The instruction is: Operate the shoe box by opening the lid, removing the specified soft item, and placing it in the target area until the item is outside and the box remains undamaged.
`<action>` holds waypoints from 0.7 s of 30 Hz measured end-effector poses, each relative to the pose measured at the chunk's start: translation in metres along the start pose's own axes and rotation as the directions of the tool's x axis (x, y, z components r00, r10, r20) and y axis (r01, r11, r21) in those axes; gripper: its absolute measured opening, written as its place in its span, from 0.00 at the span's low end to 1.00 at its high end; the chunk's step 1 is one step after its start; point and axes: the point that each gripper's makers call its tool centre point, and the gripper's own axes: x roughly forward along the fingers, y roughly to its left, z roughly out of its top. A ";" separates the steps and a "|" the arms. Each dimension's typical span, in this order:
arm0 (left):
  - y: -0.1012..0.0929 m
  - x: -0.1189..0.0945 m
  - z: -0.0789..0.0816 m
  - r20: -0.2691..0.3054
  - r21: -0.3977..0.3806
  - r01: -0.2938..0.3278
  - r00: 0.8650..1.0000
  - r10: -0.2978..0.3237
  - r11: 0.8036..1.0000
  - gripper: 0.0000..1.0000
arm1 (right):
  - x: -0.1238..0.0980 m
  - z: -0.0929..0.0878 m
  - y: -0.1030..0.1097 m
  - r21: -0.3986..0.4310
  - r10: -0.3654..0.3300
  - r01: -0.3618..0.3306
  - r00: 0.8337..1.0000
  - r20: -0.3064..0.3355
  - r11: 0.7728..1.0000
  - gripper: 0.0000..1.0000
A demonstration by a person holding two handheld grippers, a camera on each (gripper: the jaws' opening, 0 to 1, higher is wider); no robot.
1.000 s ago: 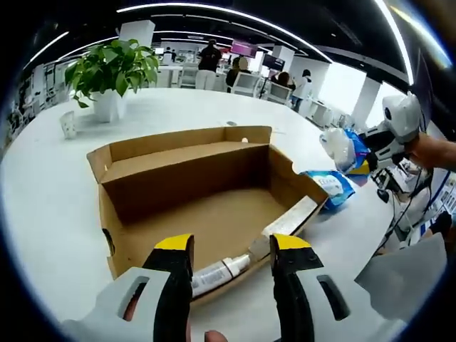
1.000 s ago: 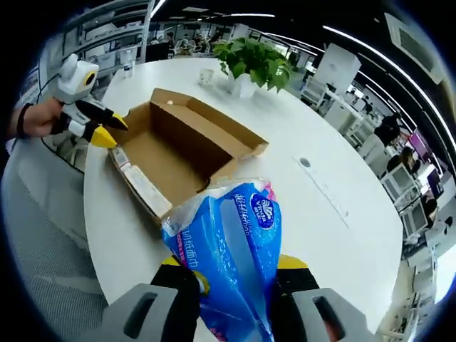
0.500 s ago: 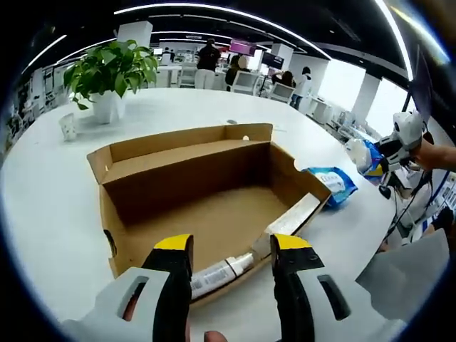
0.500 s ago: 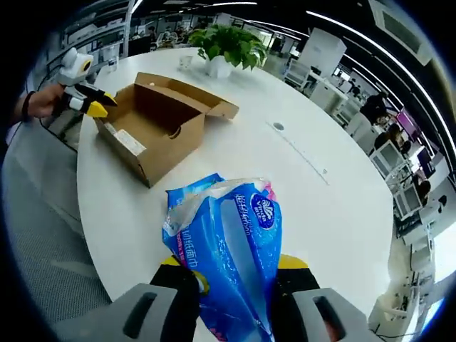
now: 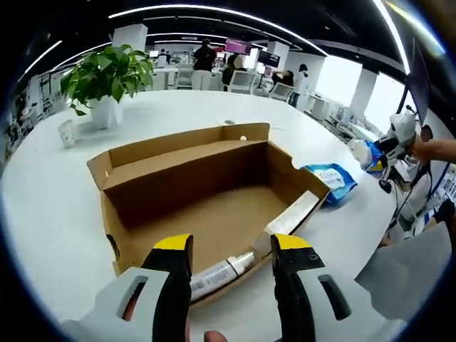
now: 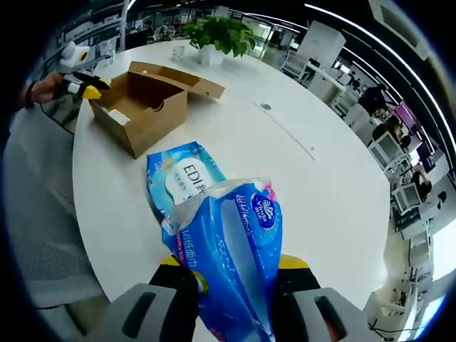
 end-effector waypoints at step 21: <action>0.003 -0.019 0.002 0.011 0.026 -0.057 0.998 0.057 0.998 0.43 | 0.025 -0.034 -0.023 -0.122 0.059 -0.069 0.994 -0.087 0.990 0.38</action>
